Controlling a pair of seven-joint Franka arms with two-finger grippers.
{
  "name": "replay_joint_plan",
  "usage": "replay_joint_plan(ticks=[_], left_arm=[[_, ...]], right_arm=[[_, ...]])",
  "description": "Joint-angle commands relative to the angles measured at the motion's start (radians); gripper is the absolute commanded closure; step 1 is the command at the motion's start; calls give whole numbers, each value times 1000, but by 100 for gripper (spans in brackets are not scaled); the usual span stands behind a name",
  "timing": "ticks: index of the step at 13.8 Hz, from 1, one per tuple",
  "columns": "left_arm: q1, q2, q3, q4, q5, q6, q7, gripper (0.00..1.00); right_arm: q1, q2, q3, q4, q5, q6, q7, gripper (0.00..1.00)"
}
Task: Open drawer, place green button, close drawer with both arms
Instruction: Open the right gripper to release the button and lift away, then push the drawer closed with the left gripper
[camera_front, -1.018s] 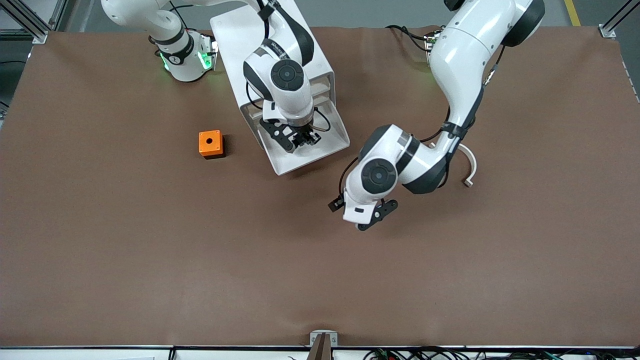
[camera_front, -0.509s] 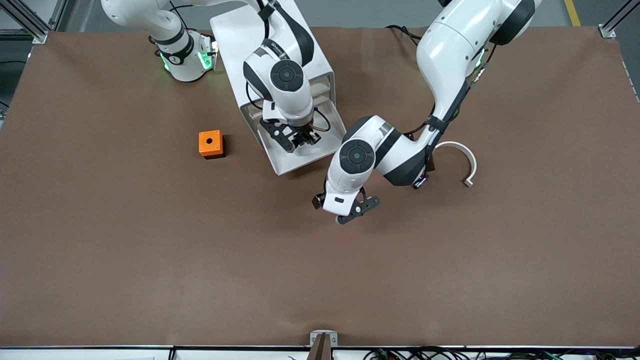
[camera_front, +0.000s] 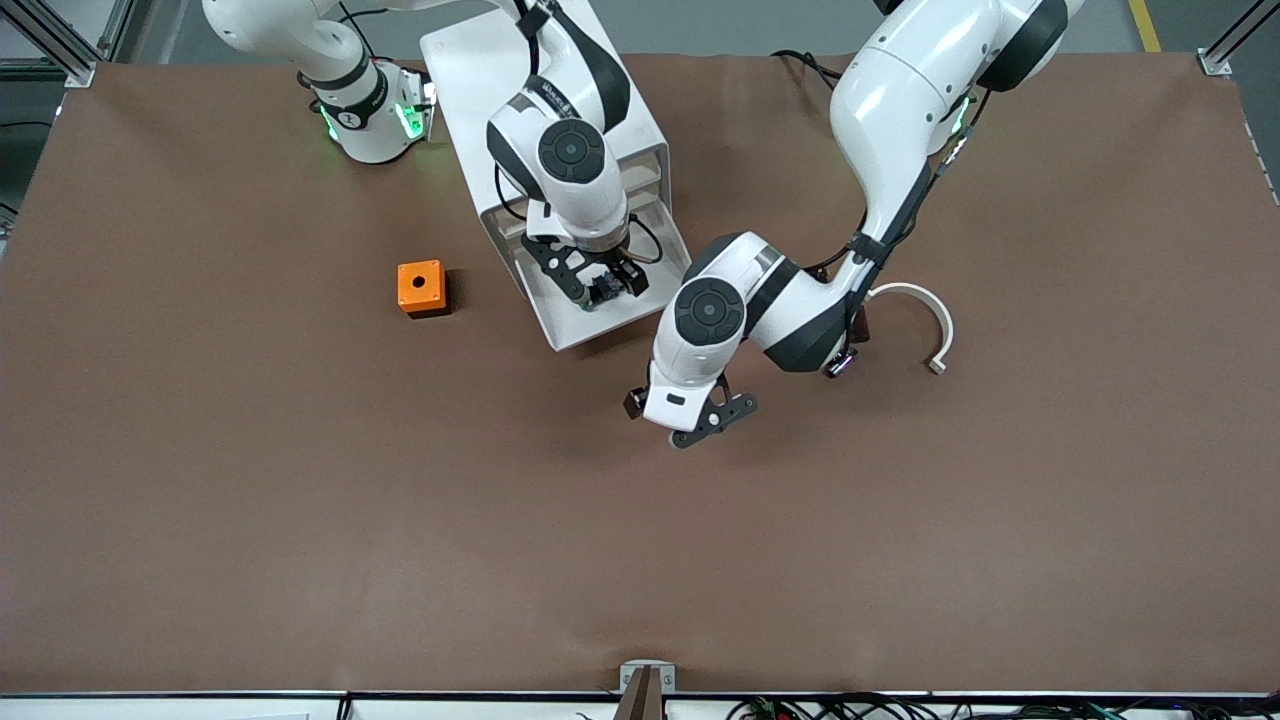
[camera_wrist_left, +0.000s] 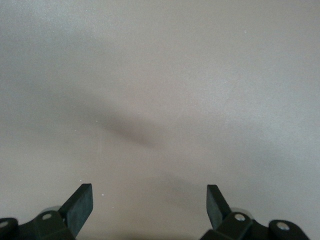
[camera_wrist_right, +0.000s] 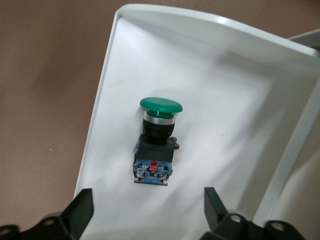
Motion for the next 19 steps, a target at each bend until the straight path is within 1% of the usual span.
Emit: replay_joint_plan(ticks=[1,3,5,7,9,10,12,14,16,19], left_arm=[[-14,3,2,-3,23,13,7,0],[-27,6,2,-11,23,24,7,0],[-36,0,2,-44,23,53,7,0],[-59,-6,3,-69,23,62,7,0],[-85,-9,3,-87,23,66,-4,0],[-102,-12,3,-97,23,70,-6,0],[-123,-22,2,-107,21,70,-10,0],[-156,-25,2,-115,20,70,-12,0],[-168,-26,-1,-123,21,70,-36,0],[-174,-19,-35,-123,6,67,-52,0]], right_arm=[[-31,-20,-15,125,20,-174,-69,0],[-96,-20,-18,245,20,-335,-184,0],[-180,-22,-16,360,22,-475,-304,0],[-257,-34,-19,429,16,-572,-465,0],[-372,-48,-21,483,12,-671,-636,0],[-434,-68,-22,502,5,-707,-742,0],[-571,-123,-22,496,-20,-726,-949,0],[-665,-142,-28,496,-58,-752,-1120,0],[-732,-152,-28,493,-113,-767,-1237,0],[-794,-152,-28,488,-199,-785,-1333,0]])
